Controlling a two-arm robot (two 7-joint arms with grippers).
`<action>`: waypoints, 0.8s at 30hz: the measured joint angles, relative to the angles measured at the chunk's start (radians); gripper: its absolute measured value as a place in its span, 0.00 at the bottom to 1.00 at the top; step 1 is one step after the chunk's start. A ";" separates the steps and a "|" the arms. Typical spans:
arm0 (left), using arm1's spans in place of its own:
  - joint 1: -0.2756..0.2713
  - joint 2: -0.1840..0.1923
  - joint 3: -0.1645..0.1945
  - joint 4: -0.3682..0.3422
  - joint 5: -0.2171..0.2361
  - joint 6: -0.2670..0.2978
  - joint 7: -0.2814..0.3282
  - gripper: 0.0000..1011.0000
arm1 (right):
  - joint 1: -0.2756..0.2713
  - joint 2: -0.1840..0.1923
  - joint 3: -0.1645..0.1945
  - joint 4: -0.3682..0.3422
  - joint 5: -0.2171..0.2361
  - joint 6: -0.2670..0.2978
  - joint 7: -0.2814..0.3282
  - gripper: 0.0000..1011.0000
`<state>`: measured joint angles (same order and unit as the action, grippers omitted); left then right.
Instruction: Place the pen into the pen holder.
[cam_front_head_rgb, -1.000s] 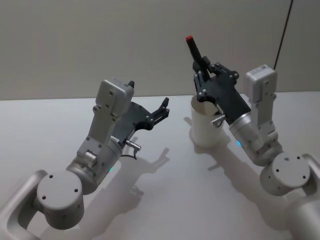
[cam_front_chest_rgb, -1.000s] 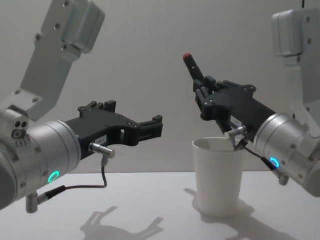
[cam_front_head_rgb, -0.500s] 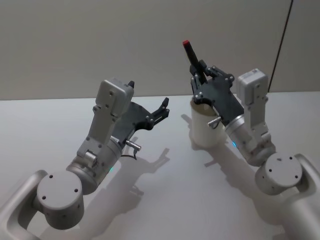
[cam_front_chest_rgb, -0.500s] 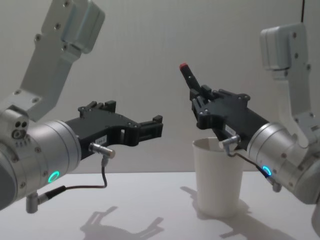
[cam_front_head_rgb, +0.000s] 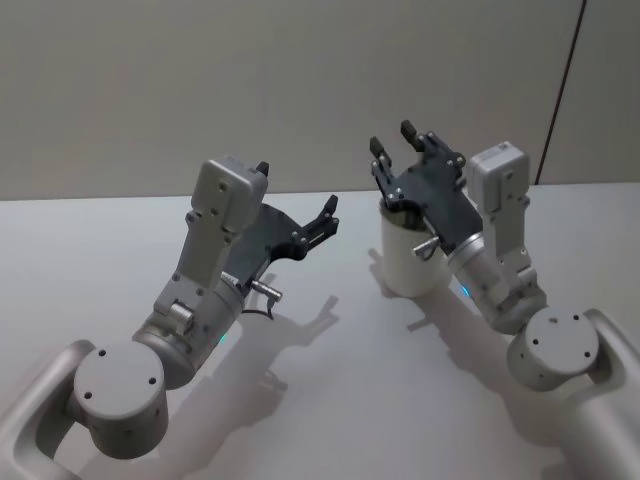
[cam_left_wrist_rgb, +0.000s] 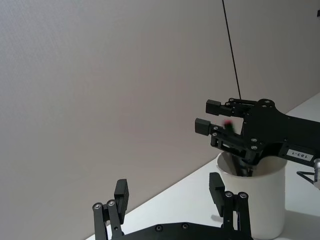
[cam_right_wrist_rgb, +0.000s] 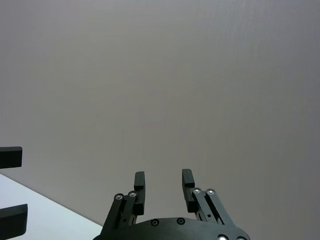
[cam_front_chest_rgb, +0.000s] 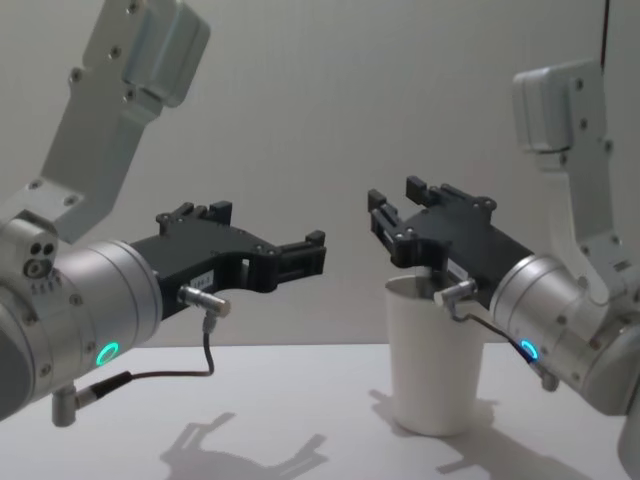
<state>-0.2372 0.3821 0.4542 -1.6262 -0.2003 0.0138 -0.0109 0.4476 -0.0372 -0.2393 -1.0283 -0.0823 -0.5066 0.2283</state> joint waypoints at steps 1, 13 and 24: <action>0.000 0.000 0.000 0.000 0.000 0.000 0.000 0.99 | 0.001 0.000 0.000 0.001 0.000 0.000 0.000 0.43; 0.000 0.000 0.000 0.000 0.000 0.000 0.000 0.99 | 0.004 -0.001 -0.001 0.011 -0.002 -0.003 -0.002 0.81; 0.000 0.000 0.000 0.000 0.000 0.000 0.000 0.99 | -0.009 0.003 0.000 -0.026 0.029 0.016 0.015 0.99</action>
<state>-0.2372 0.3821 0.4542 -1.6262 -0.2004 0.0138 -0.0109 0.4383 -0.0344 -0.2396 -1.0548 -0.0533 -0.4902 0.2436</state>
